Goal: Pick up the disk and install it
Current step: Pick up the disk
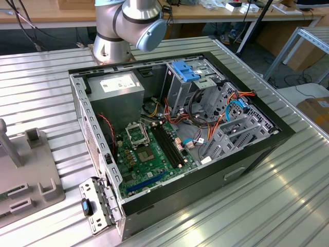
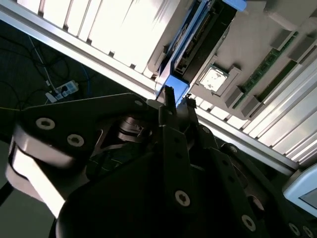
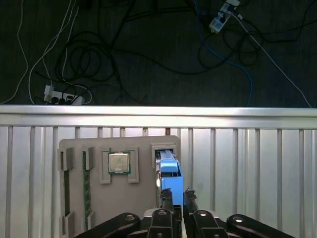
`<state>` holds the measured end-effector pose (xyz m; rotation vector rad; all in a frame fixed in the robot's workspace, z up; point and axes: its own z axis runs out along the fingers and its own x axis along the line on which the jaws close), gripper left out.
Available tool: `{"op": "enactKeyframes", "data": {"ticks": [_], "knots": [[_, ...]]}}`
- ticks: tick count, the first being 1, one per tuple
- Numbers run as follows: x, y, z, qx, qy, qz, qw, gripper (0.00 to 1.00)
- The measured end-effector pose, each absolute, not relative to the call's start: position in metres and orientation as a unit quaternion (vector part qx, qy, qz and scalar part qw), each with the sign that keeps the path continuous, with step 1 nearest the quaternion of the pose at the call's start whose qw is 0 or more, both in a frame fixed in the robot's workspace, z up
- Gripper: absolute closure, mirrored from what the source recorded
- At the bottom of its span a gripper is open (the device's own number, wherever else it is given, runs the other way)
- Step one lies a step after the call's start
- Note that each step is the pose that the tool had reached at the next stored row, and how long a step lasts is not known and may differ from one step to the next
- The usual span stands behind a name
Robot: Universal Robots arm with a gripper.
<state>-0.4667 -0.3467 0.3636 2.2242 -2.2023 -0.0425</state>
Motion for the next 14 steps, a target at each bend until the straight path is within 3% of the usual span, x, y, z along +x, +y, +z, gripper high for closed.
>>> {"op": "enactKeyframes", "data": {"ticks": [1, 6, 7, 8, 14], "knots": [[-0.467, -0.347, 0.364, 0.711, -0.704, -0.014, 0.006, 0.76], [-0.467, -0.346, 0.364, 0.711, -0.704, -0.014, 0.006, 0.46], [-0.467, -0.346, 0.364, 0.711, -0.704, -0.014, 0.006, 0.46], [-0.467, -0.346, 0.364, 0.711, -0.704, -0.014, 0.006, 0.40], [-0.467, -0.346, 0.348, 0.711, -0.703, -0.013, 0.005, 0.40]]}}
